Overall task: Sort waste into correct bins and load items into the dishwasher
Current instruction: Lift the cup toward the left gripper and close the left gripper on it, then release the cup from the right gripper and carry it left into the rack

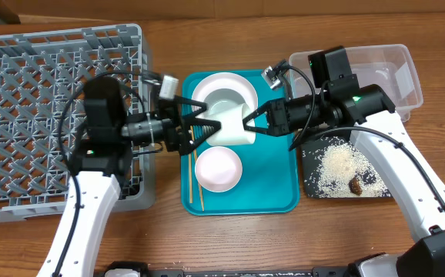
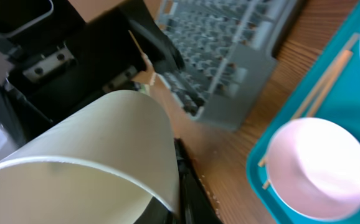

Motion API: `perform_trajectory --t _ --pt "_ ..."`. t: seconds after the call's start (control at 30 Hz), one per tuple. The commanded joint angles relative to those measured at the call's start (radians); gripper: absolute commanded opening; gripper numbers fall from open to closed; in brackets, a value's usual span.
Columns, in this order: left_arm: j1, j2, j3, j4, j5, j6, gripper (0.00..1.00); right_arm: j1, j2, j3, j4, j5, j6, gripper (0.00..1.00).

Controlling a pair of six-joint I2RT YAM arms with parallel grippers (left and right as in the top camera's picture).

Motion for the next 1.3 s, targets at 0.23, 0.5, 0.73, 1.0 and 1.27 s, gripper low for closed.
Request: perform_trajectory --t 0.23,0.5,0.73,1.0,1.27 --pt "-0.06 0.009 0.015 0.128 0.174 -0.095 0.98 0.003 -0.007 0.01 0.108 -0.182 0.019 0.04" --pt "-0.069 0.009 0.015 0.135 0.17 -0.095 0.87 0.003 -0.007 0.01 0.117 -0.193 0.019 0.04" --pt "-0.079 0.009 0.015 0.14 0.166 -0.095 0.68 0.003 -0.007 0.01 0.115 -0.192 0.019 0.04" --pt "-0.079 0.009 0.015 0.165 0.166 -0.094 0.5 0.003 -0.007 0.01 0.105 -0.188 0.019 0.05" --pt "-0.078 0.01 0.015 0.163 0.162 -0.04 0.1 0.002 -0.007 0.01 0.048 -0.072 0.018 0.15"
